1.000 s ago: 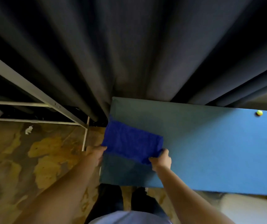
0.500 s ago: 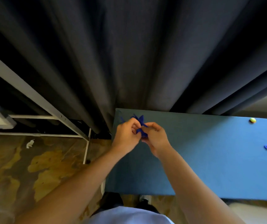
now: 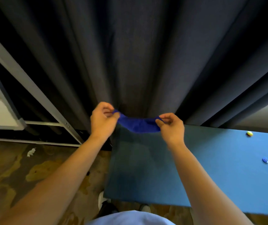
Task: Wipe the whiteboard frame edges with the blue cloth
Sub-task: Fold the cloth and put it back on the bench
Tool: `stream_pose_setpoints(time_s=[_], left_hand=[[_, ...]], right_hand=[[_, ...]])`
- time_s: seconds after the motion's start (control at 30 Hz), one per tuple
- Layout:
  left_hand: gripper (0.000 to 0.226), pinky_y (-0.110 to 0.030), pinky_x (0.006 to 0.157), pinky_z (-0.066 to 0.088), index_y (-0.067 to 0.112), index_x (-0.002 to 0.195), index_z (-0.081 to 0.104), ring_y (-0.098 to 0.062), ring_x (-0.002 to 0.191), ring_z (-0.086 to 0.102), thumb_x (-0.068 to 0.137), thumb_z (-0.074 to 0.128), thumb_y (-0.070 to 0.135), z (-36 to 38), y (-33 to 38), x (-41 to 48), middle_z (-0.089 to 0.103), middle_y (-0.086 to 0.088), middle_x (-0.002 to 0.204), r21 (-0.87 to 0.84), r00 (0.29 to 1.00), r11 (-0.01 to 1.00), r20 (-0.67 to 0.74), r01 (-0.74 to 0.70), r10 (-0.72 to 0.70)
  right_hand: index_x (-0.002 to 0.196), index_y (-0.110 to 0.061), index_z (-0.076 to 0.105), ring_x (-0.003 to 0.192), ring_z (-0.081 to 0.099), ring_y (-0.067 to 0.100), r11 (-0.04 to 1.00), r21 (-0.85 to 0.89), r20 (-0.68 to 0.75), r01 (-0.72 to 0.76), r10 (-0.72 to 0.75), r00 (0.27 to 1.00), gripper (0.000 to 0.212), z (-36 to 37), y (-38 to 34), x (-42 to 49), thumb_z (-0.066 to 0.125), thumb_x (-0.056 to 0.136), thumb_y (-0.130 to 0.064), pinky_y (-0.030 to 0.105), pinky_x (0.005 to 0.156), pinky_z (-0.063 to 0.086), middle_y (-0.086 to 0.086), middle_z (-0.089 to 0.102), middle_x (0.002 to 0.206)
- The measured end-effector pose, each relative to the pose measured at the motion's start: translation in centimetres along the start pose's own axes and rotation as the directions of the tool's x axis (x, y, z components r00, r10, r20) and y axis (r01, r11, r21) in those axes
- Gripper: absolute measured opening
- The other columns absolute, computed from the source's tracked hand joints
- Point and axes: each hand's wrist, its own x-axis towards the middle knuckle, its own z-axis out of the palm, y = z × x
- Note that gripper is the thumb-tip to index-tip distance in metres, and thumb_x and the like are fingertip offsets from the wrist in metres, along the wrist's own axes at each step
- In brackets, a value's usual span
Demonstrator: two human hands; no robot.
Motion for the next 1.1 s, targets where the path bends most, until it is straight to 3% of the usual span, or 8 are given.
stream_pose_setpoints(time_s=[0.2, 0.47, 0.6, 0.7, 0.8, 0.87, 1.0, 1.1], left_hand=[[0.034, -0.014, 0.059, 0.050, 0.039, 0.076, 0.053, -0.002, 0.061, 0.061, 0.073, 0.069, 0.008, 1.5, 4.8, -1.1, 0.063, 0.016, 0.069, 0.131, 0.933, 0.926, 0.126, -0.353, 0.338], [0.037, -0.014, 0.062, 0.052, 0.033, 0.084, 0.057, -0.002, 0.070, 0.067, 0.073, 0.074, 0.002, 2.0, 6.2, -3.2, 0.069, 0.008, 0.080, 0.058, 0.888, 0.926, 0.314, -0.372, 0.337], [0.042, -0.022, 0.074, 0.058, 0.037, 0.086, 0.056, -0.003, 0.084, 0.071, 0.075, 0.074, 0.001, 1.7, 5.1, -4.7, 0.073, 0.011, 0.088, 0.047, 0.858, 0.944, 0.435, -0.325, 0.274], [0.042, -0.021, 0.077, 0.057, 0.036, 0.093, 0.057, -0.006, 0.091, 0.069, 0.064, 0.084, 0.021, 0.9, 2.9, -6.1, 0.069, 0.011, 0.098, 0.035, 0.901, 0.970, 0.379, -0.241, 0.210], [0.039, -0.029, 0.071, 0.058, 0.026, 0.096, 0.059, -0.013, 0.080, 0.068, 0.068, 0.086, 0.018, 0.5, -0.6, -7.7, 0.066, 0.003, 0.097, 0.280, 0.944, 0.956, 0.331, -0.084, -0.014], [0.018, -0.033, 0.063, 0.061, 0.013, 0.091, 0.061, -0.016, 0.062, 0.066, 0.081, 0.075, 0.005, 0.9, -1.4, -7.9, 0.067, -0.007, 0.081, 0.198, 0.935, 0.960, 0.255, 0.199, -0.247], [0.011, -0.026, 0.059, 0.057, 0.009, 0.079, 0.069, -0.013, 0.051, 0.064, 0.081, 0.071, -0.001, 0.4, 0.0, -5.9, 0.067, -0.001, 0.060, 0.206, 0.995, 0.975, -0.074, 0.083, -0.069], [0.015, -0.011, 0.061, 0.049, 0.019, 0.071, 0.069, -0.008, 0.061, 0.067, 0.075, 0.070, 0.004, 0.5, 0.4, -6.4, 0.067, 0.005, 0.063, 0.544, 0.994, 0.835, 0.108, -0.081, 0.026]], right_hand=[[0.098, -0.021, 0.072, 0.062, 0.061, 0.015, 0.971, 0.021, 0.263, 0.236, -0.234, 0.936, 0.025, 0.2, -6.1, -1.4, 0.074, 0.080, -0.004, 0.031, 0.059, 0.053, 0.002, 0.071, 0.081], [0.108, 0.001, 0.065, 0.072, 0.069, 0.021, 0.796, 0.420, 0.571, -0.436, 0.142, 0.809, 0.020, 0.2, -8.2, -2.9, 0.056, 0.097, -0.013, 0.031, 0.063, 0.058, 0.017, 0.069, 0.093], [0.109, -0.002, 0.070, 0.084, 0.073, 0.021, 0.699, 0.405, 0.717, -0.589, 0.157, 0.679, 0.035, -0.6, -6.2, -3.1, 0.070, 0.088, -0.030, 0.029, 0.068, 0.060, 0.015, 0.074, 0.100], [0.099, -0.002, 0.070, 0.069, 0.070, 0.015, 0.667, 0.420, 0.704, -0.616, 0.189, 0.685, 0.014, -0.5, -4.5, -2.9, 0.063, 0.092, -0.011, 0.023, 0.058, 0.057, 0.013, 0.073, 0.086], [0.094, 0.001, 0.065, 0.073, 0.065, 0.017, 0.374, 0.496, 0.739, -0.784, 0.292, 0.607, 0.009, -0.5, -3.3, -2.3, 0.057, 0.093, -0.003, 0.023, 0.052, 0.057, 0.014, 0.068, 0.084], [0.093, 0.005, 0.062, 0.081, 0.061, 0.020, 0.241, 0.530, 0.742, -0.813, 0.332, 0.582, 0.008, -0.6, -2.9, -1.6, 0.056, 0.093, 0.000, 0.025, 0.051, 0.058, 0.018, 0.061, 0.093], [0.091, -0.001, 0.057, 0.077, 0.057, 0.019, 0.468, 0.482, 0.605, -0.741, 0.434, 0.668, 0.007, -2.0, -1.5, 0.4, 0.053, 0.094, 0.004, 0.021, 0.044, 0.054, 0.014, 0.059, 0.090], [0.085, -0.005, 0.054, 0.067, 0.051, 0.017, 0.583, 0.321, 0.548, -0.747, 0.529, 0.648, 0.016, -2.5, 1.2, 0.5, 0.049, 0.095, 0.007, 0.017, 0.035, 0.046, 0.012, 0.055, 0.080]])
